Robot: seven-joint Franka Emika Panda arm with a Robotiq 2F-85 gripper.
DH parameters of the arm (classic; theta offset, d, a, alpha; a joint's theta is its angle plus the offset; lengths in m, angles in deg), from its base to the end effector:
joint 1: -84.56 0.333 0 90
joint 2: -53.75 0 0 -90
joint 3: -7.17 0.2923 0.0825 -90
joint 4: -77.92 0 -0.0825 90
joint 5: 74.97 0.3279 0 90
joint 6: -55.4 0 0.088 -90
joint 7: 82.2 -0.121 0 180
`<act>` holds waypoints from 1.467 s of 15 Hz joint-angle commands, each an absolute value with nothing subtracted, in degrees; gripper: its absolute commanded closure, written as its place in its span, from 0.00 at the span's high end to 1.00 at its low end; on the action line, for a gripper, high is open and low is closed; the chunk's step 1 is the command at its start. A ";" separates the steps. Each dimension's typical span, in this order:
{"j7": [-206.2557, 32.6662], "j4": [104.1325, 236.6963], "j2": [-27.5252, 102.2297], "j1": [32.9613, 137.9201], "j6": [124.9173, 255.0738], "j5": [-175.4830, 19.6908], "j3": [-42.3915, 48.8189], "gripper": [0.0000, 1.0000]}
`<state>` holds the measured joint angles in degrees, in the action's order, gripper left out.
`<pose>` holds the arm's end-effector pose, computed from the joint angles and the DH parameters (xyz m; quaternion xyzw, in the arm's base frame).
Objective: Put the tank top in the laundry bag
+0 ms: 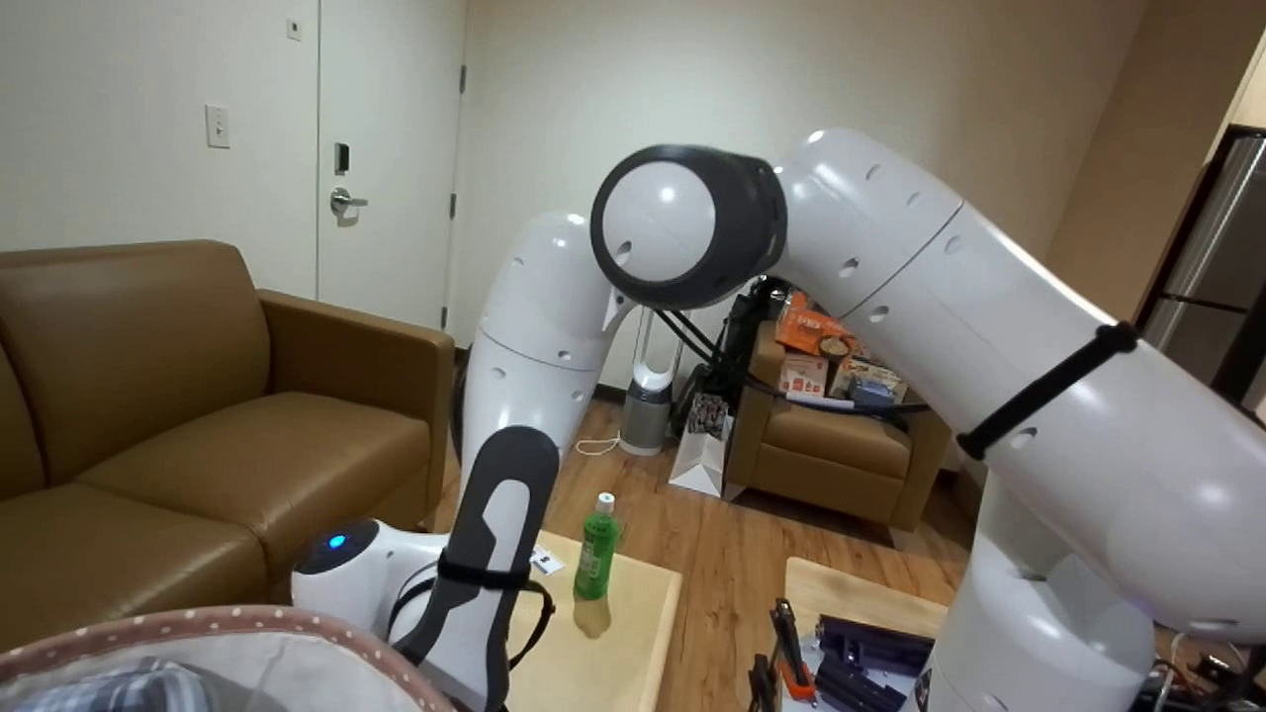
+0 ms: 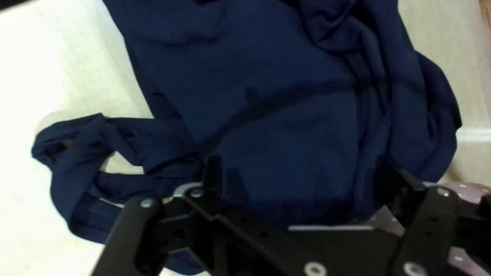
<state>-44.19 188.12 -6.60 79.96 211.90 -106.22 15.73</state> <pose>0.4836 0.0622 -0.0359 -0.8222 -0.5605 0.0979 0.0183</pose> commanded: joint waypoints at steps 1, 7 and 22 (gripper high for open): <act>-42.45 182.05 -12.46 81.45 209.34 -102.88 13.78 1.00; -41.85 172.34 -20.35 85.41 206.61 -103.73 10.58 1.00; -38.12 176.50 -13.35 79.34 207.62 -100.89 12.94 0.05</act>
<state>-41.26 171.44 -17.94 81.94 206.31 -102.56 11.51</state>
